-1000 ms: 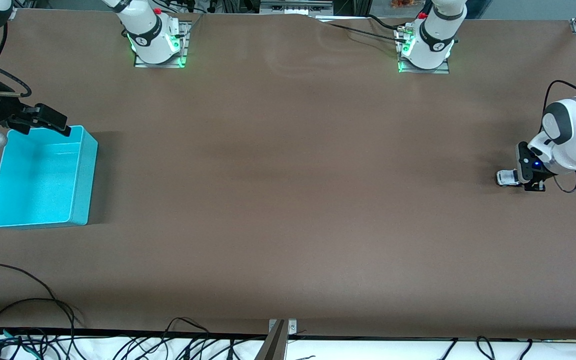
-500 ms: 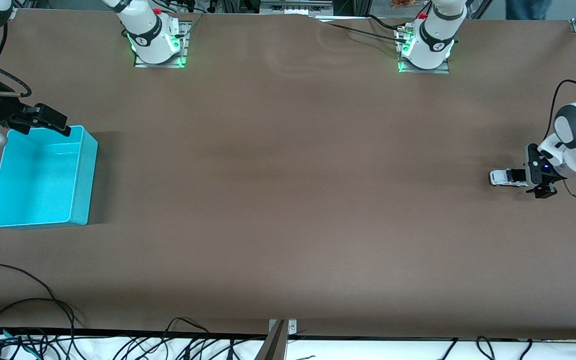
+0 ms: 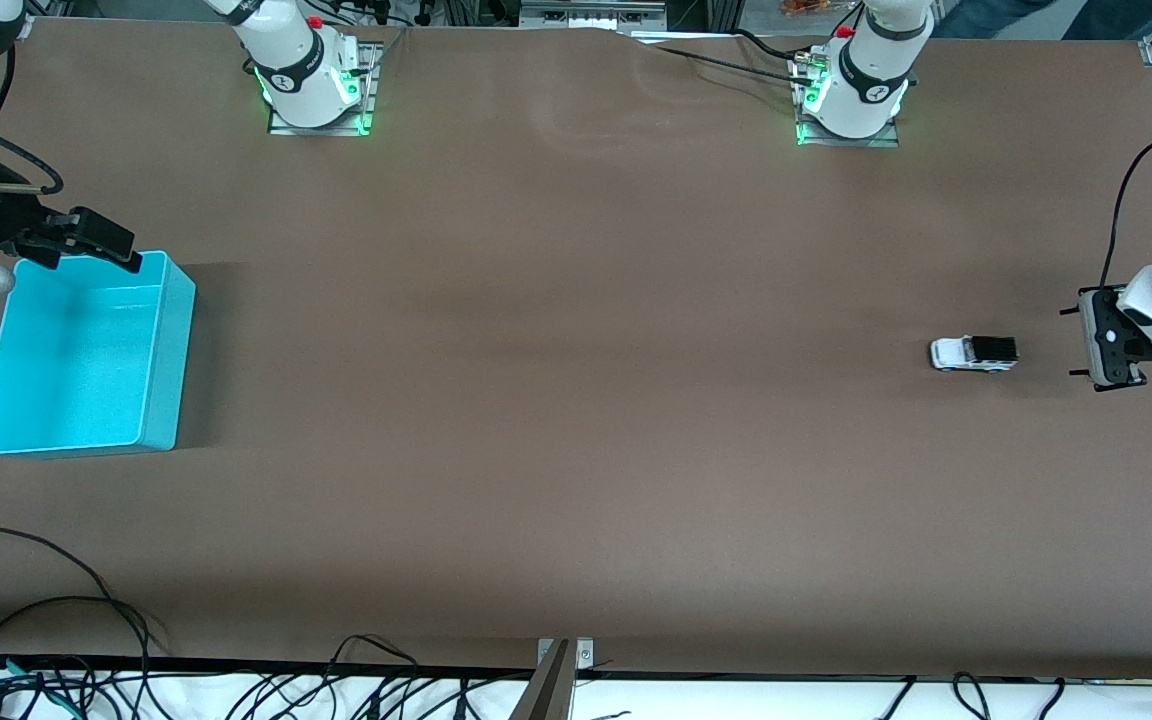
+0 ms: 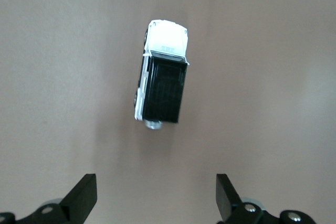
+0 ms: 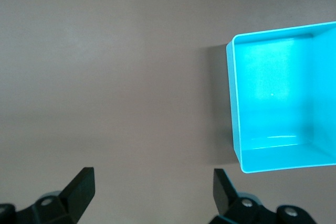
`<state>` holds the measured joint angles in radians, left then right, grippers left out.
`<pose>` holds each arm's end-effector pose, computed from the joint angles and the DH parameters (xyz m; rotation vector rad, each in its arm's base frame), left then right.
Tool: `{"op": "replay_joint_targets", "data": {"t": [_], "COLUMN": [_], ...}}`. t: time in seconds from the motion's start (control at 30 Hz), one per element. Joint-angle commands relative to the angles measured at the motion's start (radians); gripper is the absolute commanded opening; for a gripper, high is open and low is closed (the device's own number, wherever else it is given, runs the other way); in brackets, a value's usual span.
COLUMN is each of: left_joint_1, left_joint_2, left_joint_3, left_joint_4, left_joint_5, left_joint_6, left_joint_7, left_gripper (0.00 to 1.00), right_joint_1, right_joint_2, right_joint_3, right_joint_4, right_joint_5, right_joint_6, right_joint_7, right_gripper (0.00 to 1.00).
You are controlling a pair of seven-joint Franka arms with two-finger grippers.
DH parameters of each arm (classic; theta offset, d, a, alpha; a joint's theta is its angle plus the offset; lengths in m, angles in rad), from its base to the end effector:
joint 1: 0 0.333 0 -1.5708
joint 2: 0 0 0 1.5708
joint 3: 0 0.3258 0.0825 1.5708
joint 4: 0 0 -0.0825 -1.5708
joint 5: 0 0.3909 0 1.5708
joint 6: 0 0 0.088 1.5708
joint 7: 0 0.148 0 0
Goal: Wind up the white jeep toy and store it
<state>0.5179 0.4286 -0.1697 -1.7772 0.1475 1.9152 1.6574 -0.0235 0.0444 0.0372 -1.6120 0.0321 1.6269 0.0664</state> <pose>0.5727 0.2300 0.2659 2.2583 -1.8522 -0.2963 0.5769 0.0121 0.5532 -3.1076 0.0855 0.0479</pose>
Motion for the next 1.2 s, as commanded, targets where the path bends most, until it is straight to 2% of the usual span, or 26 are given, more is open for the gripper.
{"op": "replay_joint_targets", "data": {"t": [0.0,0.3,0.67,0.9,1.07,1.17], "left_joint_1": [-0.044,-0.068,-0.068,-0.068,-0.082,-0.14], "left_joint_2": [-0.001,-0.001,-0.002,-0.014,-0.071,-0.114], "left_joint_3": [-0.007,-0.054,-0.235,-0.312,-0.375,-0.367], "left_joint_4": [0.102,0.209,0.355,0.383,0.372,0.351], "left_joint_5": [-0.035,-0.082,-0.079,-0.077,-0.071,-0.071], "left_joint_6": [-0.182,-0.361,-0.59,-0.639,-0.648,-0.648], "left_joint_7": [-0.149,-0.39,-0.761,-0.91,-1.057,-1.12], "left_gripper": [1.0,1.0,1.0,1.0,1.0,1.0], "right_joint_1": [-0.01,-0.012,-0.01,-0.01,-0.01,-0.01], "right_joint_2": [0.003,0.003,-0.009,-0.025,-0.025,-0.023], "right_joint_3": [0.009,0.007,0.01,0.007,0.01,0.012], "right_joint_4": [0.02,0.02,0.027,0.024,0.024,0.023], "right_joint_5": [-0.004,-0.006,-0.015,-0.008,-0.017,-0.015], "right_joint_6": [-0.018,-0.018,-0.018,-0.071,-0.071,-0.074], "right_joint_7": [-0.007,-0.011,-0.008,0.01,0.009,0.001], "right_gripper": [1.0,1.0,1.0,1.0,1.0,1.0]}}
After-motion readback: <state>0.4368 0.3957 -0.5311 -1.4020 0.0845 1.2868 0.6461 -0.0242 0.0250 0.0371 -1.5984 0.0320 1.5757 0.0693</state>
